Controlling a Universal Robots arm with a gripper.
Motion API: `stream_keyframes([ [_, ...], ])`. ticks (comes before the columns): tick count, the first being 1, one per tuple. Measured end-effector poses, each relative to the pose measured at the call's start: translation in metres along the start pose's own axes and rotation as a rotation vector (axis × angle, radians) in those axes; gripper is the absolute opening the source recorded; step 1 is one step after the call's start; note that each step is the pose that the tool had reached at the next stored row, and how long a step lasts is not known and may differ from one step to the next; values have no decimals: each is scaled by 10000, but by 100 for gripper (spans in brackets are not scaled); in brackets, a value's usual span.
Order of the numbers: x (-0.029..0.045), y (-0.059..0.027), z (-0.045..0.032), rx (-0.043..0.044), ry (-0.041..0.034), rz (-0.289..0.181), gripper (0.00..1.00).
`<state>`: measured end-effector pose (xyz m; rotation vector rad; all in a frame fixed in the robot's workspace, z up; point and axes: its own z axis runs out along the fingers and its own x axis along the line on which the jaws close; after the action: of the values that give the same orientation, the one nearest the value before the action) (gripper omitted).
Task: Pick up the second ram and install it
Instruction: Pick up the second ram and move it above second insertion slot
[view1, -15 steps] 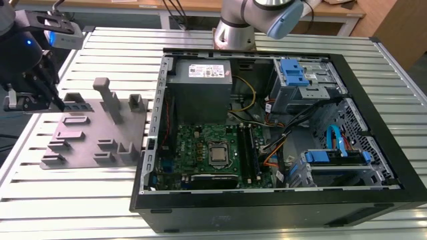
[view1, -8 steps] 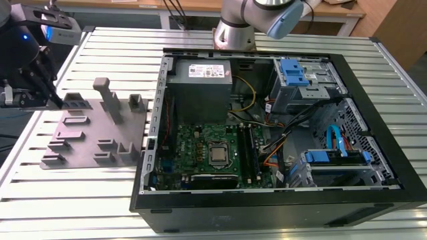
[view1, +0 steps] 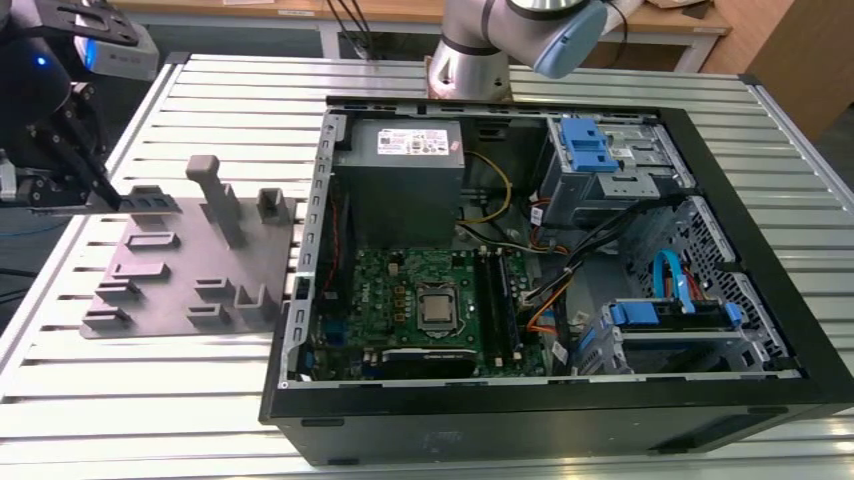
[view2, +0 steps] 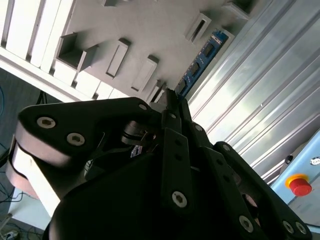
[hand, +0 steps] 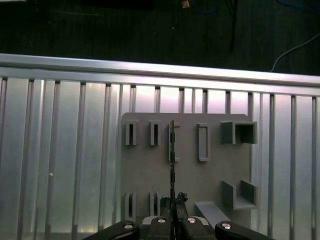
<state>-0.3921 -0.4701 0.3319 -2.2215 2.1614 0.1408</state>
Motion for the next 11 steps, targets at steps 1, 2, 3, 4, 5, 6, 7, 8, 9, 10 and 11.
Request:
stream_keyframes([
  [1,-1,0,-10,1,-1,0,14],
  [2,-2,1,-23,-1,-1,0,14],
  [3,-3,1,-33,0,-2,0,14],
  [4,-4,1,-44,0,-2,0,14],
  [5,-5,2,-55,0,-3,0,14],
  [6,-6,2,-65,1,-4,0,14],
  [7,-7,2,-76,1,-4,0,14],
  [8,-8,3,-86,1,-5,0,14],
  [9,-9,3,-96,0,-5,0,14],
  [10,-10,4,-107,0,-5,0,14],
  [11,-11,4,-116,1,-6,0,14],
])
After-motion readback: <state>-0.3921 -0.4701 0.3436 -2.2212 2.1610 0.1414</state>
